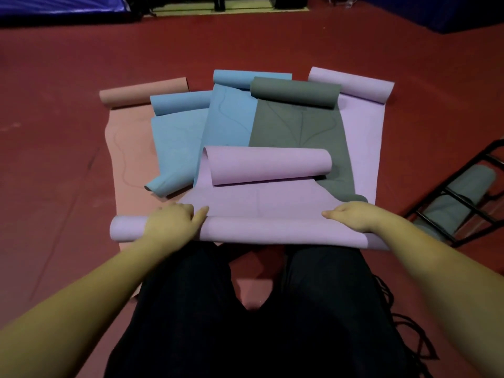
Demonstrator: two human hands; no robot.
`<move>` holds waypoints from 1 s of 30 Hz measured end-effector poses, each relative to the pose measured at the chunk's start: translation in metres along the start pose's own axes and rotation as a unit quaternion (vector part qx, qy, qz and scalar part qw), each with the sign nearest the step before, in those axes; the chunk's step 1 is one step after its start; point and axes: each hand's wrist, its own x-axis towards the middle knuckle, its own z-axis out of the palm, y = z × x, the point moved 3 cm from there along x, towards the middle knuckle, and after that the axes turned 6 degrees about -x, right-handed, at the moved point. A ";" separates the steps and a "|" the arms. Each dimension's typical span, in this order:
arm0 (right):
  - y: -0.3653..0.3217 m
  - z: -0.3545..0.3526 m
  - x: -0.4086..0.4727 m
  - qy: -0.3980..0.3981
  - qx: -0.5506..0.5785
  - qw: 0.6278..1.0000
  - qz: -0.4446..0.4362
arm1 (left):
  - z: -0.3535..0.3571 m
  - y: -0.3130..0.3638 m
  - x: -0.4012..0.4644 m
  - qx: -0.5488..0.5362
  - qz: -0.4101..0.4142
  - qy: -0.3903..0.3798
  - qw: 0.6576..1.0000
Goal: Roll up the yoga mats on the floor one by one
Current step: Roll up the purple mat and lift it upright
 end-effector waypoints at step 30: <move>-0.017 -0.018 -0.044 0.198 -0.129 0.972 0.003 | -0.037 0.003 0.039 -0.017 -0.066 -0.192 0.979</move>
